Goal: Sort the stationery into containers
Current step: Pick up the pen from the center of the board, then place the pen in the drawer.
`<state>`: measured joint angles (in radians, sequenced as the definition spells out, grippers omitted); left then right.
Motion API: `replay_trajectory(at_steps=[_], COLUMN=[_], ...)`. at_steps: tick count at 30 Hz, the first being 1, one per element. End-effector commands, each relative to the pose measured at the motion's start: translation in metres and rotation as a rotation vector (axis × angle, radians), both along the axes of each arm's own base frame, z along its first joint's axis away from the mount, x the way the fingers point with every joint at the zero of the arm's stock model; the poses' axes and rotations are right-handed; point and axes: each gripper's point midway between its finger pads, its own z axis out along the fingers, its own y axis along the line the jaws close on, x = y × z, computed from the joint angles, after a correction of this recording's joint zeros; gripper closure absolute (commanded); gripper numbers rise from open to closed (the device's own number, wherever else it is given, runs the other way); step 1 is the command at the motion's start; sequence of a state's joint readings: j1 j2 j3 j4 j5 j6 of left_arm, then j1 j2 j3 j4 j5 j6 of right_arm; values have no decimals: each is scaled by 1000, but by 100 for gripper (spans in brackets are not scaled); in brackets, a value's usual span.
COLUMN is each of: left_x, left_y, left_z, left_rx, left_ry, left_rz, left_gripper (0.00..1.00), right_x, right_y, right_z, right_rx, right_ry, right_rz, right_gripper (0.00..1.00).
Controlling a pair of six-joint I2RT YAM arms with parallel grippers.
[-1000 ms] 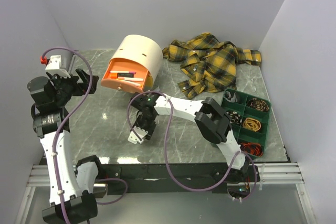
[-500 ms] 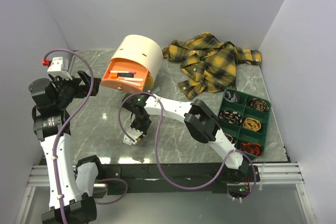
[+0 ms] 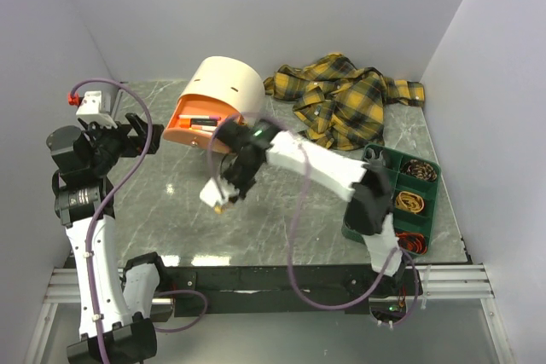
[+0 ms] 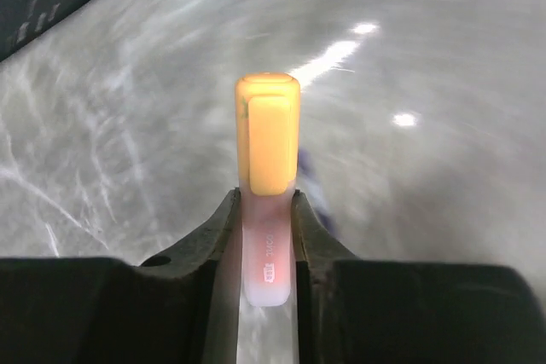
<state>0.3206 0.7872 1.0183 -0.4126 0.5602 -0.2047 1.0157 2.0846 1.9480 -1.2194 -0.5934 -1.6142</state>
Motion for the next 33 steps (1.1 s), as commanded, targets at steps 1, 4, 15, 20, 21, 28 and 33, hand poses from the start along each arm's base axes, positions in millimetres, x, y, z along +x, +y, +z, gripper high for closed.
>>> replay_trajectory(at_steps=[1,4,15,20,21,28,33], left_x=[8,12,32,34,34,29,28], left_y=[0,1,18,20,21,23,25], left_z=[14,15,16,18,18,13,12], left_rx=[13,13,-78,-60,-61,-65,-74], left_ry=[-69,-87,-94,-90,-88,-79,-83], left_rz=[-14,-13,12,9,12,23,29], left_gripper=[1,1,0,1,0,1,1], right_x=[9,38,127,154,161,179,179], right_y=[0,6,44,61,64,71,44], right_z=[147,200,250,245,239,235,245], right_rx=[356,556,894,947,944,955,946], right_ry=[113,163,170,203,211,230,228], right_rz=[-239,-420,-663,-718,-740,-780,-811], right_gripper=[100,100,100,99,99,70,46])
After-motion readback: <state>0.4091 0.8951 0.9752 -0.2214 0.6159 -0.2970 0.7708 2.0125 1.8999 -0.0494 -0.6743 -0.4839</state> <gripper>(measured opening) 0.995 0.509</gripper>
